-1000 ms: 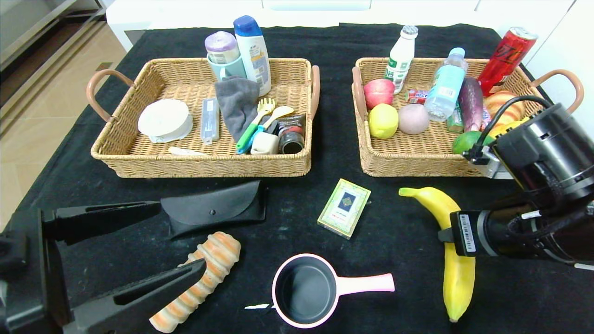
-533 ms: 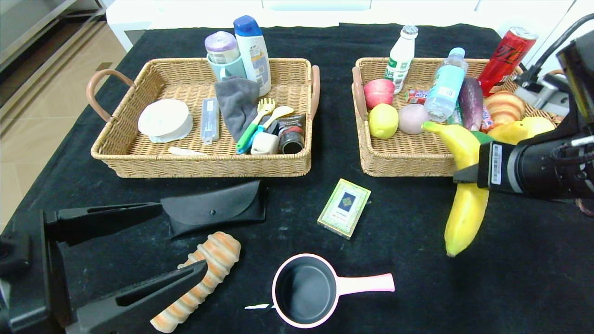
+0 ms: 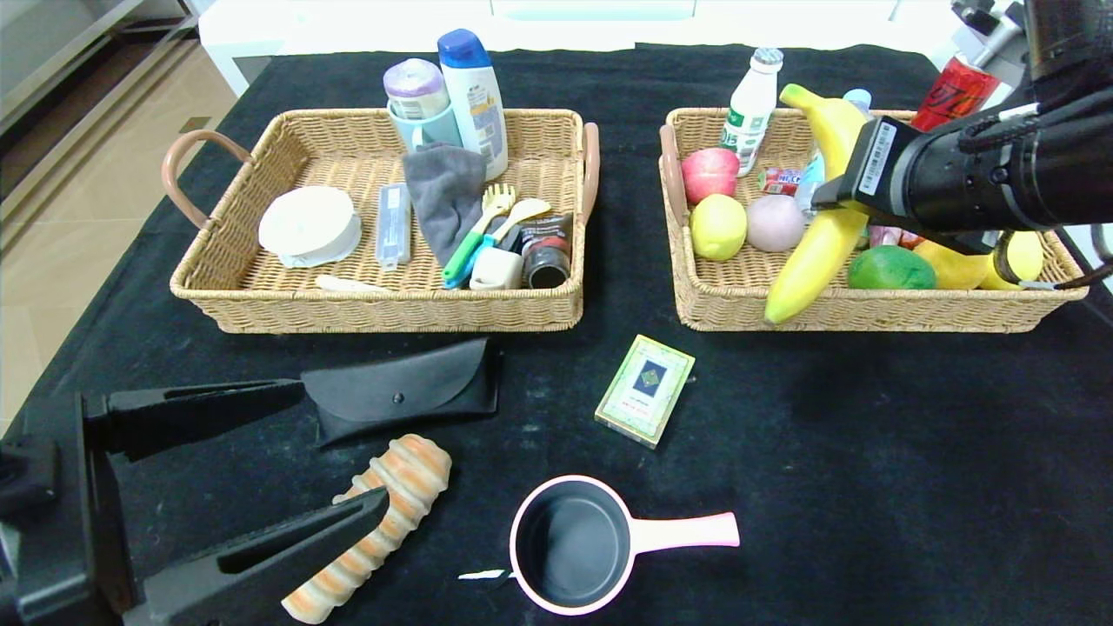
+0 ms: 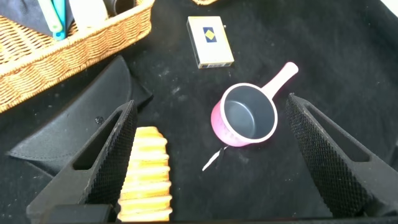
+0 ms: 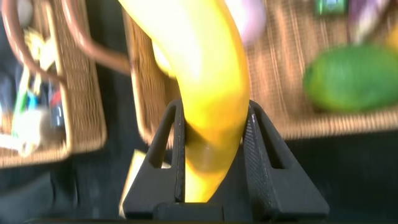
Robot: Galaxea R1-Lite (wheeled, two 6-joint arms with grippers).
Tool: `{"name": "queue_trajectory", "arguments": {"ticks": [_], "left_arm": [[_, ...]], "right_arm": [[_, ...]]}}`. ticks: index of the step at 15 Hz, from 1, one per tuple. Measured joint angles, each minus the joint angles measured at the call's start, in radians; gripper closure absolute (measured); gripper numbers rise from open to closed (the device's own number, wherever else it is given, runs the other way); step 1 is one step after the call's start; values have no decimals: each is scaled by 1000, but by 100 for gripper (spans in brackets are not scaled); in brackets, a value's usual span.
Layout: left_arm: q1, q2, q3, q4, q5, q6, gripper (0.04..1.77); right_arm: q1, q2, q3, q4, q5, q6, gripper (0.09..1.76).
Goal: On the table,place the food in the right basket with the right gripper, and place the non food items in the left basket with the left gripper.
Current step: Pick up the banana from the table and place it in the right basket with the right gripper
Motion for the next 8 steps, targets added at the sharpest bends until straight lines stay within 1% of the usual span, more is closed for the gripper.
{"name": "queue_trajectory", "arguments": {"ticks": [5,8], "left_arm": [[0,-5,0,0,0,1,9],[0,-9,-1,-1,0,4,9]], "right_arm": [[-49,77,-31,-174,-2,-68,123],[-62,103,-32,-227,-4,-94,123]]}}
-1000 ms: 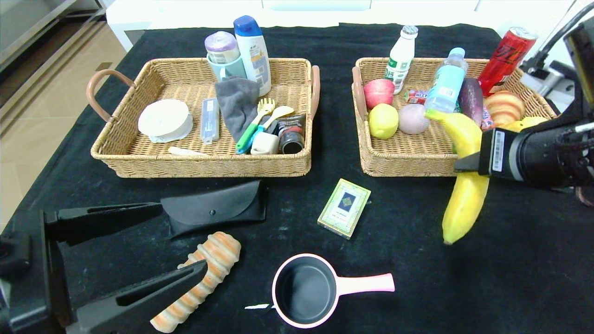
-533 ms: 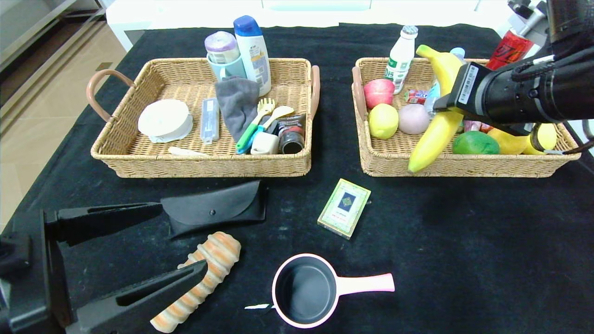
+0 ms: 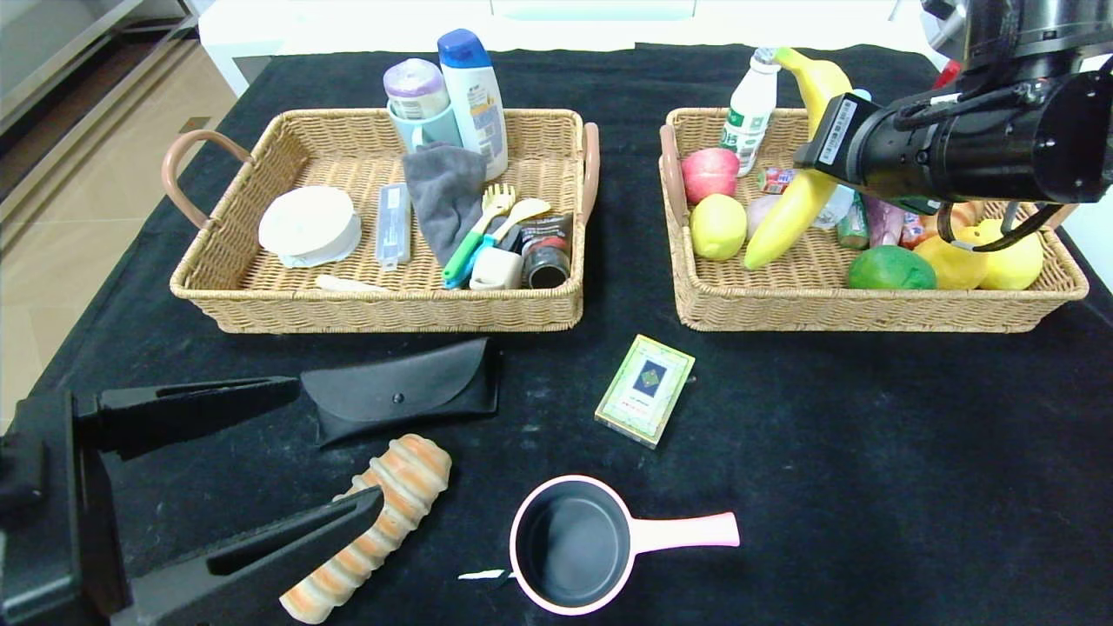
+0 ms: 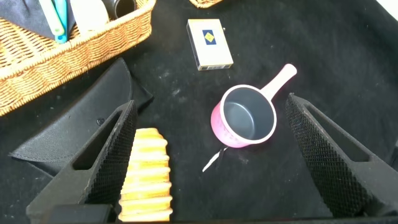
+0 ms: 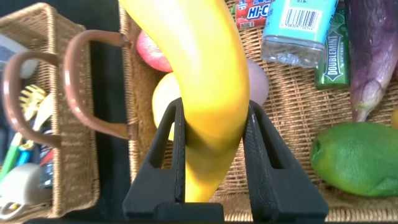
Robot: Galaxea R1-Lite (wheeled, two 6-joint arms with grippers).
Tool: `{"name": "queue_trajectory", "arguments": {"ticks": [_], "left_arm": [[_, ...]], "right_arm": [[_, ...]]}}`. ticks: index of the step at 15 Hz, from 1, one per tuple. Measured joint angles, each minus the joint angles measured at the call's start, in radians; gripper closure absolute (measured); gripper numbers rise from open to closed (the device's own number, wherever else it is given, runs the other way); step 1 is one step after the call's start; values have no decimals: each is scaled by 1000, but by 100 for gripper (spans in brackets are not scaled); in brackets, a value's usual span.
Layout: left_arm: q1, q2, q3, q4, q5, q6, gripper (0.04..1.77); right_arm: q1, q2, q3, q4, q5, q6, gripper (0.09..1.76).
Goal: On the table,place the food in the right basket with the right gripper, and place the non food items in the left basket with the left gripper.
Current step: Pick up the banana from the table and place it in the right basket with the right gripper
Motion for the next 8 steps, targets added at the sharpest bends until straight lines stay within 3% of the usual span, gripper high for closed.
{"name": "queue_trajectory", "arguments": {"ticks": [8], "left_arm": [[0,-1,0,0,1,5,9]], "right_arm": [[-23,47,2,-108,-33,-3,123]]}}
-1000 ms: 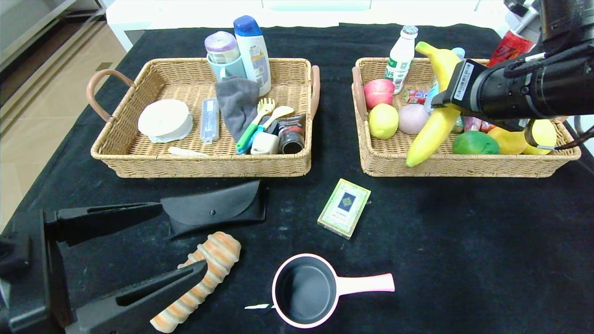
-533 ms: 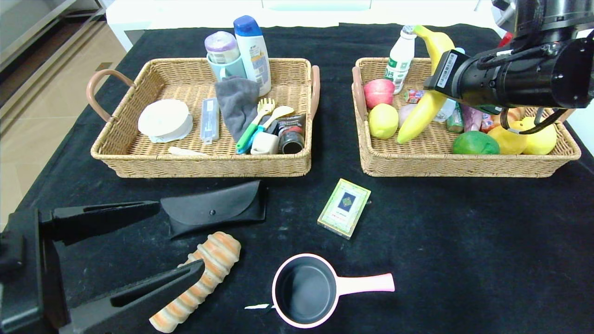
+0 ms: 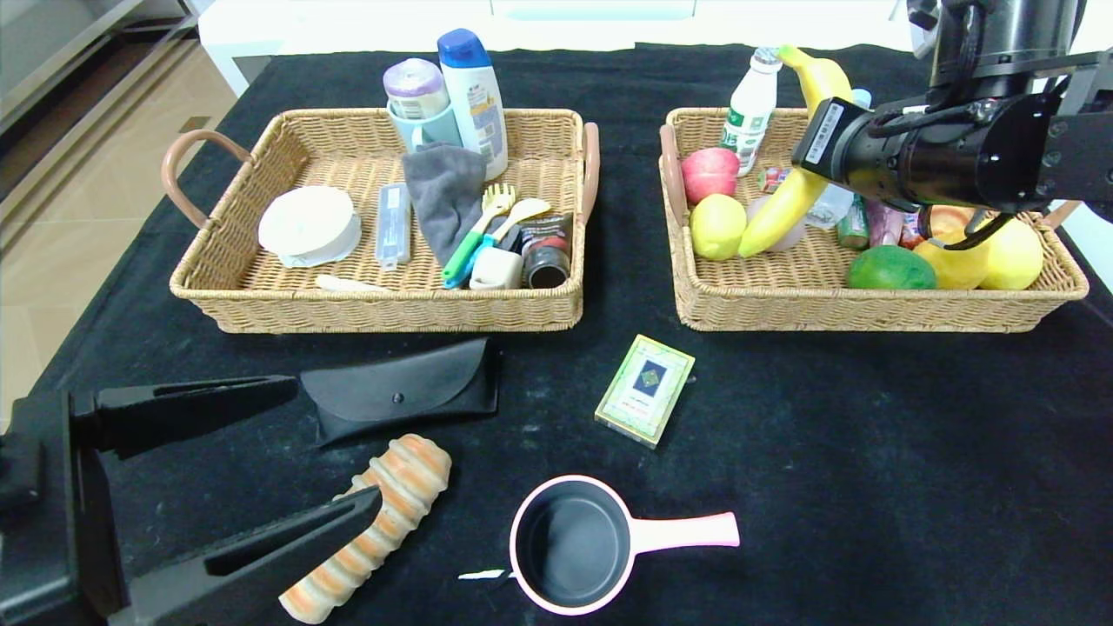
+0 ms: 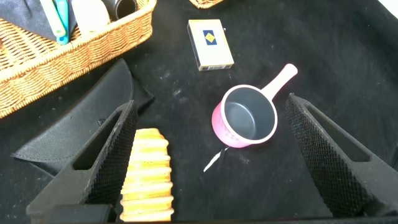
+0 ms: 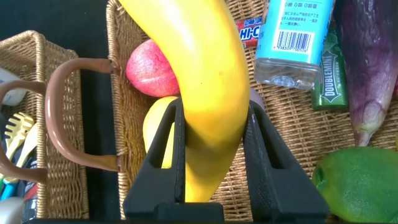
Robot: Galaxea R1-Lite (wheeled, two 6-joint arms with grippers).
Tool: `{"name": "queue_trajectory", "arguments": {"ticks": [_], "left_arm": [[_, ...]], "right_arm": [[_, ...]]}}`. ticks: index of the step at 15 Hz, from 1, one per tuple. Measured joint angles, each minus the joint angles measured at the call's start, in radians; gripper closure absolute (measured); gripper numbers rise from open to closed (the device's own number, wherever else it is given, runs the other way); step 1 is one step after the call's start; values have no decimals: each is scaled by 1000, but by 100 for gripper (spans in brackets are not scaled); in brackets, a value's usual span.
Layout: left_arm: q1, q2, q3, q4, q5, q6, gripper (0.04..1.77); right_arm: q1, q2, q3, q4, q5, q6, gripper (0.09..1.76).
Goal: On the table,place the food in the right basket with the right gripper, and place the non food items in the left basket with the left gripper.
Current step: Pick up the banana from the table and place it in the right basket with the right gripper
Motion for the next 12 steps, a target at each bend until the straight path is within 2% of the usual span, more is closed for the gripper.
{"name": "queue_trajectory", "arguments": {"ticks": [2,5,7,12], "left_arm": [[0,0,0,0,0,0,9],[0,0,1,0,0,0,9],[0,1,1,0,0,0,9],[0,2,1,0,0,0,9]], "right_arm": [[-1,2,2,0,0,0,121],[0,3,2,0,-1,0,86],[0,3,3,0,-1,-1,70],[9,1,13,4,-1,-21,44]]}}
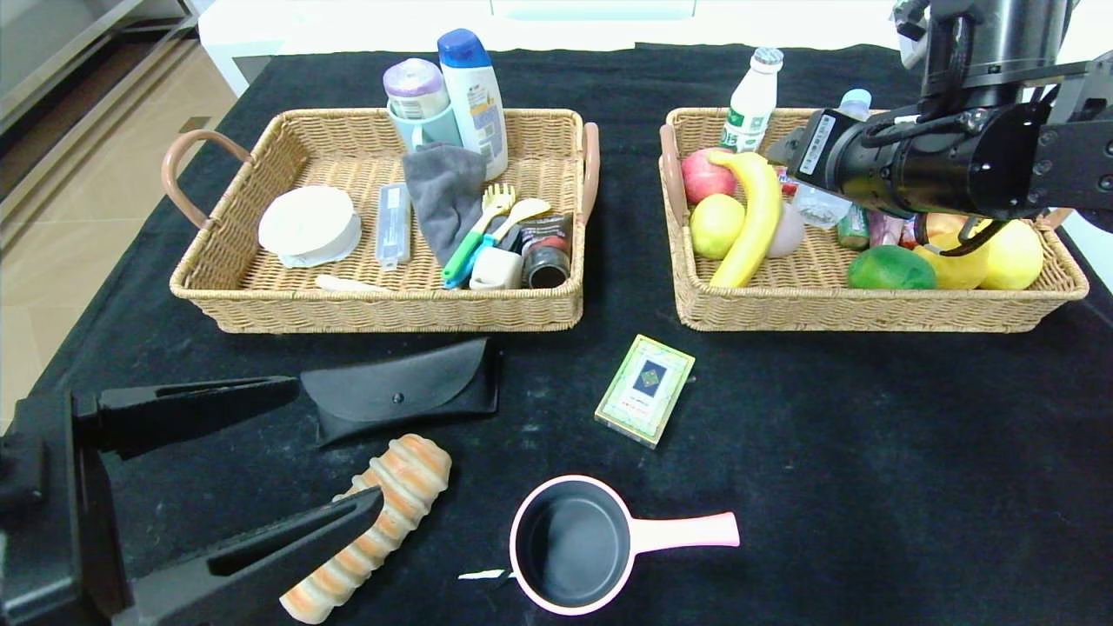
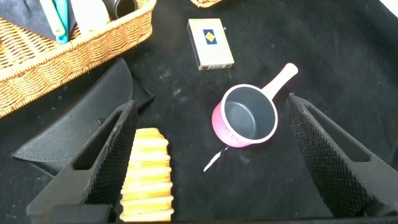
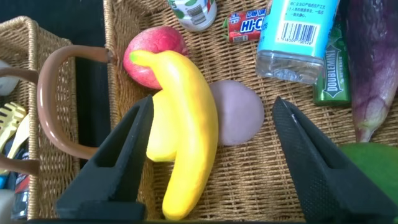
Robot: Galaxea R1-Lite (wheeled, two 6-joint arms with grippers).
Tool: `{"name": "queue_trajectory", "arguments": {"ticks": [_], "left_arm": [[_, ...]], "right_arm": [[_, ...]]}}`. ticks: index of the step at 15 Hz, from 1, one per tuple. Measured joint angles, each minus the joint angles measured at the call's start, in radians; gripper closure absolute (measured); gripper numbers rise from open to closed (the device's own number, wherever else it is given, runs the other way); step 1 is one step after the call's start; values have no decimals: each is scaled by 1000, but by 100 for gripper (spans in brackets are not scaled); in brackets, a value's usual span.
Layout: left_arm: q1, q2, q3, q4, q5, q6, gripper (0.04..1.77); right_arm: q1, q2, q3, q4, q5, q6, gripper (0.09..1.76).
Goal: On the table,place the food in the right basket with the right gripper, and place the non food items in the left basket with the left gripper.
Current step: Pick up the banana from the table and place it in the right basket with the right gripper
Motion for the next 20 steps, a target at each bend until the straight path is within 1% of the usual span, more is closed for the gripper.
{"name": "queue_trajectory", "arguments": {"ticks": [3,6,9,12,14,16,18,19,20], "left_arm": [[0,-3,1,-1,-1,0,9],[0,-10,1,-2,-10,-5,9],[0,-18,5,-16,-4,-13,9],[1,-11,5,-16,-2,-14,9],[1,-4,9,-14,-10,-14,9],[2,2,11,-14,-11,-15,9],[3,7,14,-14,-11,-15,9],[3,8,14,-14,-11,-14,9],[4,8,14,-15,-11,-11,9]], "right_arm": [[9,-10,14,1,0,-14,34],[46,-47,75,-5,7,-48,28],[106,-107,184,-24,41,-102,24],[172,-193,319,-97,105,-202,21],[216,-263,406,-114,196,-234,19],[247,-332,495,-127,323,-256,18],[262,-403,601,-164,470,-299,17],[265,-435,655,-193,527,-316,17],[269,-464,710,-233,564,-328,16]]}}
